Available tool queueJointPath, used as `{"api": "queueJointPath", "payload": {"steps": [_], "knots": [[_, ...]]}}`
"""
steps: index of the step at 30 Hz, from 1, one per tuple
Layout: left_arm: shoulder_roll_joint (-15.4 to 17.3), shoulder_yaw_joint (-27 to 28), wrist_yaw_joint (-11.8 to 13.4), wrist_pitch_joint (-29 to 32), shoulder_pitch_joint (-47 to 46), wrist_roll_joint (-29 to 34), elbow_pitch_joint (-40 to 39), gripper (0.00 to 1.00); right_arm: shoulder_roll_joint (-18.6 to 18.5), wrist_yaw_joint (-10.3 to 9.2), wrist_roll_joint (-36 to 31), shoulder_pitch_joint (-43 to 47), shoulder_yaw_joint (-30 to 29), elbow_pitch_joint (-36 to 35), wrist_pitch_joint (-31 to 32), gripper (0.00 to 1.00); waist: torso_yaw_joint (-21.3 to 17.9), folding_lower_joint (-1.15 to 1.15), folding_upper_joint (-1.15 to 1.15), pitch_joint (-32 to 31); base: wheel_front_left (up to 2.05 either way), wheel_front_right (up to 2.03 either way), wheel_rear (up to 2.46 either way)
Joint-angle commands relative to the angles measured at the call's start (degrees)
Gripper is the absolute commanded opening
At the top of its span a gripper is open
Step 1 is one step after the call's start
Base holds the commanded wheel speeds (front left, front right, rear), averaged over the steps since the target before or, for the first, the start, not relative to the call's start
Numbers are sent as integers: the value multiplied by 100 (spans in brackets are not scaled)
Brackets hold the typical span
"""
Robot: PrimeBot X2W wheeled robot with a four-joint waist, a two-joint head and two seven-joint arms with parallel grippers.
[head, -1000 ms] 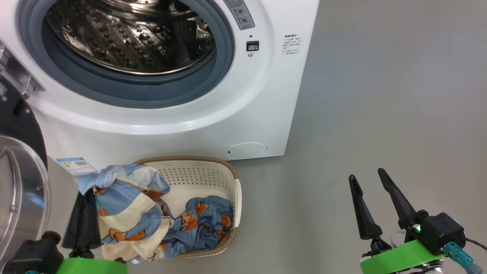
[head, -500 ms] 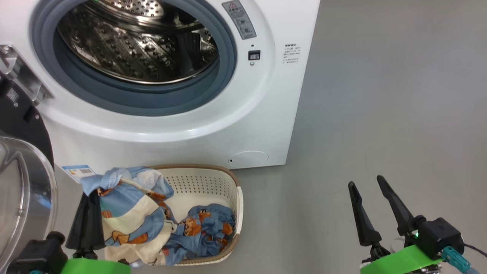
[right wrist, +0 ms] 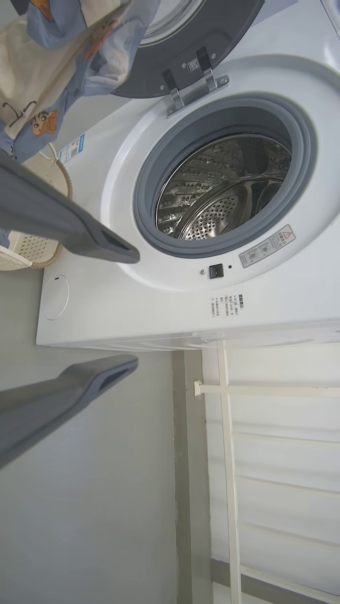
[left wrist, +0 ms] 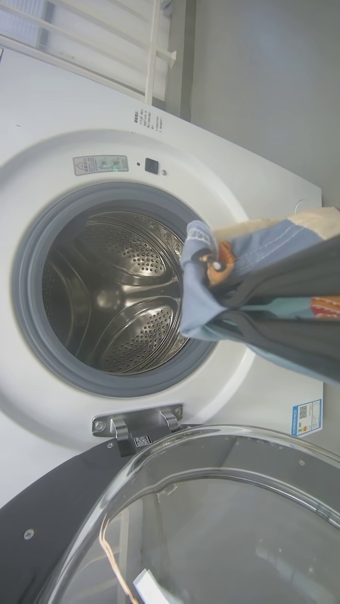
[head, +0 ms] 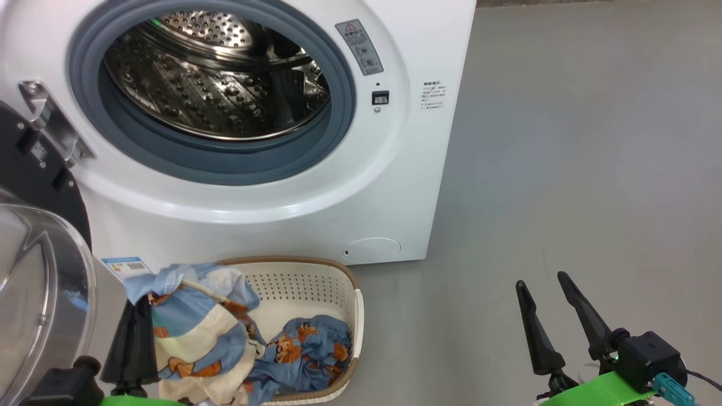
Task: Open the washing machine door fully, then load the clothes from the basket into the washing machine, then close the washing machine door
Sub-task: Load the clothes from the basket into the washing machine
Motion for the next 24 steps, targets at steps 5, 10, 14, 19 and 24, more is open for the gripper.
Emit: {"api": "queueJointPath", "payload": {"steps": [5,10,14,19,24], "knots": [[115,180,48,11,-50,-33,-198,0,3,9,58,-6,143,-127,-27,100,-2,0,0,-70,0,0,0],[133,161,53,33,-39,-56,-219,0,3,9,65,10,142,-140,-27,100,9,0,0,-48,0,0,0],[137,155,75,43,-41,-72,-244,0,3,9,70,0,128,-171,-27,100,17,0,0,41,0,0,0],[124,128,68,45,-136,-125,-192,0,3,9,51,-51,93,-226,-27,100,35,0,0,346,0,0,0],[124,57,-1,30,-452,-147,24,0,3,9,24,-151,58,-287,-27,100,62,0,0,855,0,0,0]]}}
